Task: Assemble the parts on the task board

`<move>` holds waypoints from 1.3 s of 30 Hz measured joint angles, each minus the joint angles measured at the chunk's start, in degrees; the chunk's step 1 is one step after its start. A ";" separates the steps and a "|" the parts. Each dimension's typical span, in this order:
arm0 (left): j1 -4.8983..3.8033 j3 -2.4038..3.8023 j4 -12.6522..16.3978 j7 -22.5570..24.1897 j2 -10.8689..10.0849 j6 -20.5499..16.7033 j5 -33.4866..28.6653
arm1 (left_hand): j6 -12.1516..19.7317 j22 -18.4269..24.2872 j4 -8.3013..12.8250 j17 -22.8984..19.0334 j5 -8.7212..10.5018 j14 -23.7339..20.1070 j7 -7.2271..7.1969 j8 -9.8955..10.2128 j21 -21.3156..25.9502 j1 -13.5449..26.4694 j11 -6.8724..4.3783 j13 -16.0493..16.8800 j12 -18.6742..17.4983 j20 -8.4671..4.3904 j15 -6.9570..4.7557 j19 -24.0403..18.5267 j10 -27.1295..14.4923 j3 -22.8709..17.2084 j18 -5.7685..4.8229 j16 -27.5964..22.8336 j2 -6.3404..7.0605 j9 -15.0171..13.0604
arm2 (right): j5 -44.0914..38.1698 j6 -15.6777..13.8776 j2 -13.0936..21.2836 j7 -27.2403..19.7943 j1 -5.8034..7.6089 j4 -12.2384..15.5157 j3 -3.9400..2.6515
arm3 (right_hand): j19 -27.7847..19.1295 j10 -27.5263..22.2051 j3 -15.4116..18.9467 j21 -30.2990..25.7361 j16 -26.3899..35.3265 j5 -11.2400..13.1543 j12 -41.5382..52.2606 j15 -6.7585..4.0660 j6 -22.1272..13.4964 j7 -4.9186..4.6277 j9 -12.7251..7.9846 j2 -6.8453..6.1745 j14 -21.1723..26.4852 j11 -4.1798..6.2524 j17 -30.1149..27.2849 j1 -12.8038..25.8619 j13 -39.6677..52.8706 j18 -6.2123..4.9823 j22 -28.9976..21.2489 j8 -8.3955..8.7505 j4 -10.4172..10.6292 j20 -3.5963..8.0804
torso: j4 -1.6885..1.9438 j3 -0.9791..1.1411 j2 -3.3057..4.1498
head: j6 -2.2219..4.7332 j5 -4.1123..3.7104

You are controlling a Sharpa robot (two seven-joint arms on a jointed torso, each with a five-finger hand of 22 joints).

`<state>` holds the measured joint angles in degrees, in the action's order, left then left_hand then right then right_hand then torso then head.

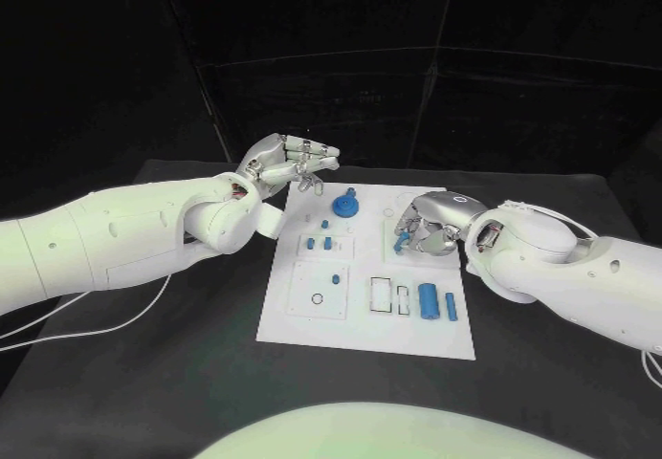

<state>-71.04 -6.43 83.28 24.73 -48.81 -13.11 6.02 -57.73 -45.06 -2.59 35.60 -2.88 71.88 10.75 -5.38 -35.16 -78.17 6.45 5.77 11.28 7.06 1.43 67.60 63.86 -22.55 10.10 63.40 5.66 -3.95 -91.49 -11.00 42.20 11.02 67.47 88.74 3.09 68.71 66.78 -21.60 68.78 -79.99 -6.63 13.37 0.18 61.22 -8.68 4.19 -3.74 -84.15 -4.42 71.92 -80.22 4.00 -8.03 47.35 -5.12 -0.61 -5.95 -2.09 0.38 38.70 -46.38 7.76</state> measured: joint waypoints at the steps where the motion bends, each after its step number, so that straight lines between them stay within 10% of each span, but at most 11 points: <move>1: 0.00 0.00 0.00 0.00 0.00 0.00 0.00 | 0.00 0.00 0.00 0.00 0.00 0.00 0.00 0.00 0.00 0.00 0.00 0.00 0.00 0.00 0.00 0.00 0.00 0.00 0.00 0.00 0.00 0.00 | 0.19 -1.24 0.34 -0.21 0.00 0.52 -0.03 | 0.13 0.10 -0.28 0.02 -0.03 0.00 -0.29 0.00 0.14 -0.14 0.00 0.00 0.00 -0.06 0.11 0.00 0.00 0.00 0.15 0.00 -0.08 0.13 | 0.00 0.00 0.00 | 0.03 -0.01; 10: 0.00 0.00 -0.01 -0.03 0.01 0.00 0.00 | 0.00 -0.01 0.00 0.00 0.00 0.00 0.00 0.00 0.00 0.00 0.00 -0.01 0.00 0.00 0.00 0.00 0.00 0.00 0.00 0.00 0.00 0.00 | 2.14 -8.16 2.52 -2.34 0.08 5.36 -0.09 | 0.41 0.49 -0.67 0.51 -0.37 -0.70 -0.58 -0.21 0.37 0.04 -0.02 0.00 0.21 -0.08 0.47 0.00 0.00 0.00 0.67 0.01 -0.35 0.01 | 0.05 -0.05 -0.04 | 0.16 -0.02; 23: 0.00 -0.01 -0.57 -0.03 0.33 -0.02 -0.01 | 0.00 -0.01 0.00 0.00 0.00 0.00 0.00 0.00 0.00 0.00 0.00 -0.01 0.00 0.00 0.00 0.00 0.00 0.00 0.00 0.00 0.00 0.00 | 5.20 -9.05 -3.81 -4.49 -0.66 6.46 -0.01 | 0.41 0.48 -1.00 0.51 -0.37 -0.70 -0.80 -0.20 0.55 -0.14 -0.03 0.00 0.21 -0.08 0.34 0.00 -0.01 0.01 0.46 0.02 -0.36 0.01 | 0.09 -0.06 0.04 | 0.15 0.76; 39: -0.01 0.00 -1.34 0.01 1.25 -0.04 -0.01 | -0.01 -0.02 0.00 -0.05 0.00 0.00 0.00 0.00 0.00 0.00 0.00 -0.02 0.00 0.00 0.00 0.00 0.01 0.00 0.00 0.00 0.00 0.00 | 5.65 -6.22 -9.21 -6.69 -2.24 5.02 5.04 | 0.40 0.48 -1.00 0.51 -0.37 -0.70 -0.80 -0.20 0.55 -0.15 -0.05 -0.01 0.21 -0.08 0.27 0.00 -0.01 0.00 0.21 0.02 -0.37 0.00 | 0.05 -0.04 -0.01 | -0.39 2.35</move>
<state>-71.05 -6.43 81.94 24.74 -47.56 -13.14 6.02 -57.74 -45.08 -2.59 35.55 -2.88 71.88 10.75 -5.38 -35.16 -78.17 6.45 5.75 11.28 7.06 1.43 67.60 63.87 -22.55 10.10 63.41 5.66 -3.95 -85.83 -17.21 32.98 4.32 65.23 93.77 8.13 69.12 67.26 -22.60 69.28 -80.37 -7.33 12.57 -0.02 61.77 -8.83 4.15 -3.74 -83.94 -4.50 72.19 -80.22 3.99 -8.03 47.56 -5.09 -0.97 -5.94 -2.04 0.34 38.69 -46.77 10.11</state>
